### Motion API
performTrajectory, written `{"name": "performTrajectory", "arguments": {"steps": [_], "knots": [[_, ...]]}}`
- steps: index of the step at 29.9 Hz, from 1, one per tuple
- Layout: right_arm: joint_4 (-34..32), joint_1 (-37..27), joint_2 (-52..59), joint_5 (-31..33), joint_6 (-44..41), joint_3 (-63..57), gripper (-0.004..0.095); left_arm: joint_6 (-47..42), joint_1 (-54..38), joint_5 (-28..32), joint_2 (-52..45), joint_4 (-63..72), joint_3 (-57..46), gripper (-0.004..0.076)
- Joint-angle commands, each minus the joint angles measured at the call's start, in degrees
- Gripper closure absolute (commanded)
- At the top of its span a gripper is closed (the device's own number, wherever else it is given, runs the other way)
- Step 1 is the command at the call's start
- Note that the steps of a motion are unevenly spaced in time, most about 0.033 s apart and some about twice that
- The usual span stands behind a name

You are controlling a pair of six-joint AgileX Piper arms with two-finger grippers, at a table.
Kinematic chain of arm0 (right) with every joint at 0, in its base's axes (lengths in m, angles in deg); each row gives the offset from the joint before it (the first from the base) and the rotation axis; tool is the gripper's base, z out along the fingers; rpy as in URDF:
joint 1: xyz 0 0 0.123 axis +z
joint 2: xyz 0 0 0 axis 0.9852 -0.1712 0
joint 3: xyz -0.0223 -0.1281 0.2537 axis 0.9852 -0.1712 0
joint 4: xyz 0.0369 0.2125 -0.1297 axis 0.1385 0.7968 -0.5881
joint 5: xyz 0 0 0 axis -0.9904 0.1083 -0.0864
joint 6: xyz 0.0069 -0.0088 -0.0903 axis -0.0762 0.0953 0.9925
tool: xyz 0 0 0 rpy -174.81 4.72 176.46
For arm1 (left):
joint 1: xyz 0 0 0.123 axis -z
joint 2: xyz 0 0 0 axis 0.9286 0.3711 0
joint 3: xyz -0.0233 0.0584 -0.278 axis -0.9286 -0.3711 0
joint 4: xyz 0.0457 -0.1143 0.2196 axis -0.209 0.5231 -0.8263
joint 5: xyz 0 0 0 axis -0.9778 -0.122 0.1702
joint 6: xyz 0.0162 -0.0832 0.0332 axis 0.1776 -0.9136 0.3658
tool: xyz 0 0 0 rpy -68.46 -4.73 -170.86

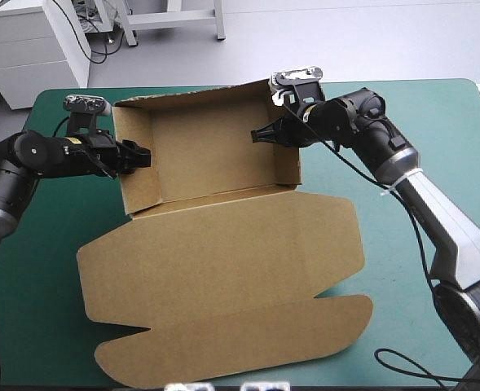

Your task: Fold the box

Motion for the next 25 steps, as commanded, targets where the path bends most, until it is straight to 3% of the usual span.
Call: {"name": "performTrajectory", "arguments": {"steps": [1,4,7,12,19,25], "knots": [[5.79,0.57,3.51,-3.39,0.54,2.5,0.0907,0.11,0.25,2.86,-1.54,2.02,1.42,0.0438],[4.1,0.57,3.51,-2.93,0.53,2.5,0.0907,-0.5,0.25,2.54,-1.54,2.18,1.42,0.0526],[1.0,0.57,3.14,-1.04,-0.05,2.5,0.0907,-1.12,0.25,0.43,-1.54,5.11,1.42,0.0724],[-0.07,0.57,-0.3,4.63,-0.3,2.5,0.0907,-2.35,3.33,-0.24,-1.36,3.71,1.42,0.0731],[0.67,0.58,-6.48,10.91,-1.38,2.5,0.0907,-19.44,14.08,0.47,3.6,-17.92,1.42,0.0731],[-0.7,0.69,-9.44,13.37,-3.09,2.5,0.0907,-22.87,17.96,0.69,11.06,-18.52,1.42,0.0731]]}}
